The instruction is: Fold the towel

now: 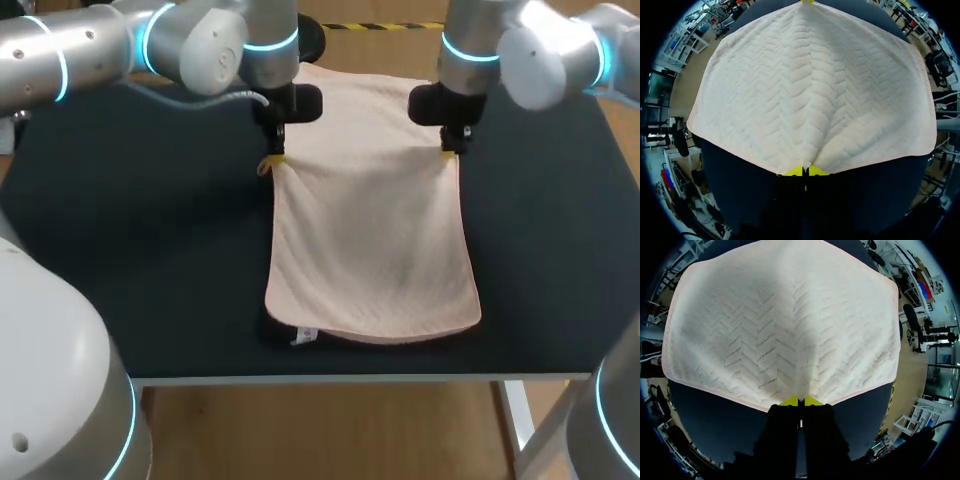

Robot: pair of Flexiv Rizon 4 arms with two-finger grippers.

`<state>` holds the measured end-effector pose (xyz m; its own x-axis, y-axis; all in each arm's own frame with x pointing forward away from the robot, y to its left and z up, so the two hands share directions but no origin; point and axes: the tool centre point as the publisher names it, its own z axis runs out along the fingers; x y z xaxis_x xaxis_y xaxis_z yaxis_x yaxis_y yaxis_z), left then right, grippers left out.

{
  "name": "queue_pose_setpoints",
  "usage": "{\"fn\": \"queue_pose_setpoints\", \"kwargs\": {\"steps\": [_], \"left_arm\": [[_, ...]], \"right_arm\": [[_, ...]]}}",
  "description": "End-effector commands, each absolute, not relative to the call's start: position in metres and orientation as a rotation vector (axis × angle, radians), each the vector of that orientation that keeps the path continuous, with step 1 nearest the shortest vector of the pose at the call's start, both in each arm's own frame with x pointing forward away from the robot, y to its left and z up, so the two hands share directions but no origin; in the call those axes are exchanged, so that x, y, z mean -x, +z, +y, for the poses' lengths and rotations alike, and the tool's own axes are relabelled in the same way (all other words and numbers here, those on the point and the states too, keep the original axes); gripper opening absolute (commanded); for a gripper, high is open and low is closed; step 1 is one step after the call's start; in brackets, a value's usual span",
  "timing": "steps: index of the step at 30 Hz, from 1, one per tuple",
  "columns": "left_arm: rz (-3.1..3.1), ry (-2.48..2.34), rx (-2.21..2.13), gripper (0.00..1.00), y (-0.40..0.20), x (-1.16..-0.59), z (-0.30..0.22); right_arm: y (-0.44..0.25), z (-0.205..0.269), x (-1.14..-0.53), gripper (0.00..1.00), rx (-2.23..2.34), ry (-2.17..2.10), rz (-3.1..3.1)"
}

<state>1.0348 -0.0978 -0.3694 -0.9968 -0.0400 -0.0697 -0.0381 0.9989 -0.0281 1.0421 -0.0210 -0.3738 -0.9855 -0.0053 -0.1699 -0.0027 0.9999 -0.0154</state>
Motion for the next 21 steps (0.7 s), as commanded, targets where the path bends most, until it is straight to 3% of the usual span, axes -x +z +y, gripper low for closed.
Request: {"fn": "queue_pose_setpoints", "kwargs": {"steps": [1, 21], "left_arm": [[3.018, -0.033, 0.086, 0.00, -0.311, -1.024, -0.087], [2.675, 0.064, 0.273, 0.00, -0.117, -1.079, -0.050]], "right_arm": [[-0.328, -0.023, -1.033, 0.00, 0.028, -0.019, 2.950], [-0.135, 0.001, -1.101, 0.00, 0.138, 0.045, 2.629]]}}
